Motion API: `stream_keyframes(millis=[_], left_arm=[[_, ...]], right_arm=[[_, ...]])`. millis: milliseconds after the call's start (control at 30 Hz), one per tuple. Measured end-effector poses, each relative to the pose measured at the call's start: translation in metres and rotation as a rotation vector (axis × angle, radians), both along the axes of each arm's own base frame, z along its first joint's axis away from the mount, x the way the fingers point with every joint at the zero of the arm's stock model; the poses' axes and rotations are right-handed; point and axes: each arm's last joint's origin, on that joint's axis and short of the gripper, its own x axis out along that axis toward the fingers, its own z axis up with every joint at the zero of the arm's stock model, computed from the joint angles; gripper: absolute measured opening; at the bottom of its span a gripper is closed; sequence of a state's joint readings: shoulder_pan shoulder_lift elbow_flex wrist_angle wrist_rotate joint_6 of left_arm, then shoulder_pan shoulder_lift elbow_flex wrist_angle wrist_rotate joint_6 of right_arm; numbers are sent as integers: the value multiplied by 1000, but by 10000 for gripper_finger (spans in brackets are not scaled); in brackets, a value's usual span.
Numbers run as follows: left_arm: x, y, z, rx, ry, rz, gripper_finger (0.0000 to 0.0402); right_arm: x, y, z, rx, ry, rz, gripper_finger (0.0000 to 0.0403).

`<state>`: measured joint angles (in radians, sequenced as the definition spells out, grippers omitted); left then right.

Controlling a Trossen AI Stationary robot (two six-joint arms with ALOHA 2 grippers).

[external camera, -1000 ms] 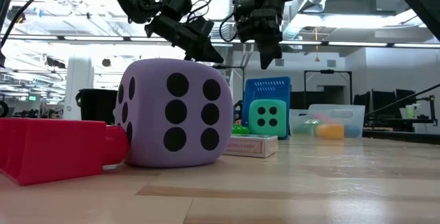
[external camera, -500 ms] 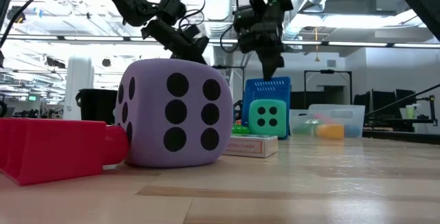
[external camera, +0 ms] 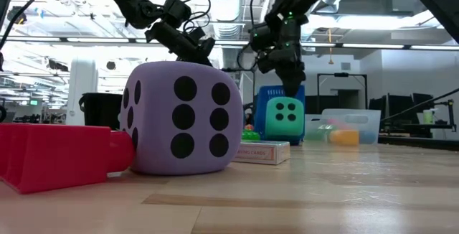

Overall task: Pick & Place Toys
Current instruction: Put the blue dice into the blue bin, then put the purple dice into the blue bin

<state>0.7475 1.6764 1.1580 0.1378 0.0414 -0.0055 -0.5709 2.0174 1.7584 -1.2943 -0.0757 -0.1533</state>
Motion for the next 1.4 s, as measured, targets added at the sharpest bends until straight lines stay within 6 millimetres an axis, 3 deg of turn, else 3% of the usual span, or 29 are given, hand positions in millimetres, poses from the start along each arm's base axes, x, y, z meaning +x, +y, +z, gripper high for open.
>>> stream_keyframes(millis=[300,533,767,1033,1167,1300,1400], left_arm=[[0,0,0,0,0,0,0],[0,0,0,1,0,0,0],[1,-1,0,-17,-17,-62,0],[-2,-8,10,-37,-54,-241,0],[-25,-16,29,1,8,-354,0],[-70,-23,54,32,-30,-398,0],[-106,-35,60,24,-116,-401,0]], right_arm=[[-13,-37,1,-91,-70,-83,0],[-19,-47,1,-112,-81,-85,0],[-3,-29,12,-165,-89,-33,0],[41,14,68,-275,-302,98,0],[53,37,91,-314,-431,125,0],[51,52,107,-310,-486,93,1],[49,59,115,-276,-532,53,6]])
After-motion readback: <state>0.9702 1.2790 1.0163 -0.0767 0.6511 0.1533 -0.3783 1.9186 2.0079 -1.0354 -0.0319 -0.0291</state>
